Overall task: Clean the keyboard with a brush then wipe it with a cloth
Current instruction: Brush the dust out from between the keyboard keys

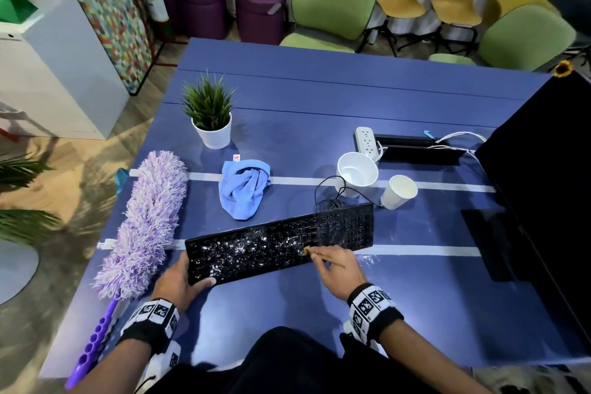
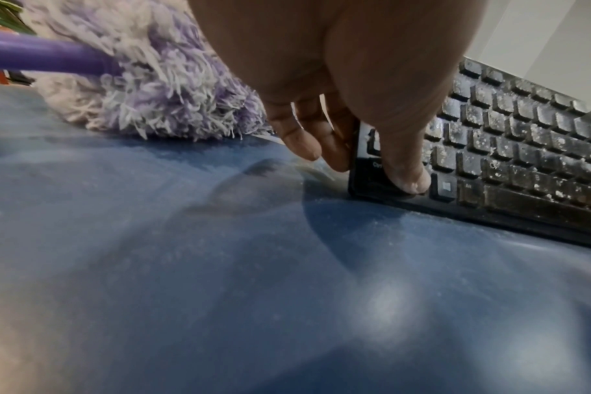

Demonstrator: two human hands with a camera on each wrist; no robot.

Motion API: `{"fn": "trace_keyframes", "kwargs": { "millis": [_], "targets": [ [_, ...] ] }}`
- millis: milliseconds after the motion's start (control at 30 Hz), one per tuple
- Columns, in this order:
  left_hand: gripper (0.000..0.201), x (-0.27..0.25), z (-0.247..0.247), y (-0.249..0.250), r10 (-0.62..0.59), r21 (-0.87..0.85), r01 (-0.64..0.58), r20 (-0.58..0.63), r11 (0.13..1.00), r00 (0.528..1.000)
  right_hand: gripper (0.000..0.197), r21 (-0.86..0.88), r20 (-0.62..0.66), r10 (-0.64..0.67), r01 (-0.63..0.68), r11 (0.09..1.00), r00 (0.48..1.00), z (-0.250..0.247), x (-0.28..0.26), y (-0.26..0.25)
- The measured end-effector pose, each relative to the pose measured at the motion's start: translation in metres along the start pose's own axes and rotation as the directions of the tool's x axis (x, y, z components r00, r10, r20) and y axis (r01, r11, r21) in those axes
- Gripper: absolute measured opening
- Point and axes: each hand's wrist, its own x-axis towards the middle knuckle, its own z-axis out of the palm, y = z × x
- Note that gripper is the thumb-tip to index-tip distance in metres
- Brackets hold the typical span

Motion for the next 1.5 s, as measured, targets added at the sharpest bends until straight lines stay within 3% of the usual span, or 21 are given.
{"fn": "trace_keyframes", "kwargs": {
  "millis": [133, 300, 467, 567, 633, 767, 867, 967, 1067, 1200, 1300, 1500],
  "targets": [
    [0.082, 0.000, 0.001, -0.002, 0.001, -0.018, -0.001, 0.000, 1.000, 1.000, 0.016, -0.015, -0.196, 0.122, -0.127, 0.992, 0.973, 0.000, 0.003, 0.009],
    [0.080, 0.003, 0.002, -0.002, 0.006, -0.010, -0.006, 0.003, 1.000, 1.000, 0.023, -0.021, 0.035, -0.015, 0.016, 1.000, 0.999, 0.006, -0.002, 0.002],
    [0.081, 0.003, 0.003, -0.004, 0.005, 0.000, -0.005, -0.004, 1.000, 1.000, 0.022, 0.021, -0.021, -0.023, 0.023, 0.999, 1.000, 0.006, -0.004, -0.004],
    [0.080, 0.003, 0.003, -0.005, 0.003, -0.002, -0.003, -0.003, 1.000, 1.000, 0.024, 0.036, 0.061, -0.076, 0.073, 0.997, 0.995, 0.011, -0.003, -0.010],
    [0.081, 0.003, 0.004, -0.004, 0.003, 0.002, -0.003, -0.002, 1.000, 1.000, 0.025, 0.029, 0.031, -0.099, 0.099, 0.995, 0.995, 0.013, -0.003, -0.008],
    [0.081, 0.004, 0.005, -0.006, -0.002, -0.003, 0.002, 0.003, 1.000, 1.000, 0.023, -0.025, 0.098, -0.013, 0.016, 1.000, 0.995, 0.011, -0.002, -0.002],
    [0.082, 0.005, 0.005, -0.007, 0.007, 0.000, -0.007, 0.001, 1.000, 1.000, 0.023, 0.010, 0.036, -0.018, 0.017, 1.000, 0.999, 0.011, -0.004, -0.001],
    [0.083, 0.005, 0.005, -0.008, 0.002, -0.003, -0.002, 0.001, 1.000, 1.000, 0.025, 0.008, 0.115, -0.011, 0.010, 1.000, 0.993, 0.011, -0.005, -0.004],
    [0.083, 0.006, 0.006, -0.008, 0.006, 0.008, -0.006, 0.006, 1.000, 1.000, 0.025, 0.025, 0.061, -0.008, 0.006, 1.000, 0.998, 0.011, -0.006, -0.007],
    [0.079, 0.004, 0.005, -0.006, -0.003, 0.003, 0.003, 0.002, 1.000, 1.000, 0.033, -0.020, 0.231, 0.063, -0.060, 0.998, 0.971, 0.017, -0.004, -0.008],
    [0.080, 0.004, 0.005, -0.006, -0.001, -0.001, 0.001, 0.009, 1.000, 1.000, 0.031, 0.005, 0.263, 0.014, -0.016, 1.000, 0.965, 0.018, -0.004, -0.015],
    [0.083, 0.003, 0.005, -0.006, 0.000, -0.018, 0.000, 0.009, 1.000, 1.000, 0.030, -0.030, 0.199, -0.030, 0.036, 0.999, 0.980, 0.022, -0.001, -0.023]
  ]
}}
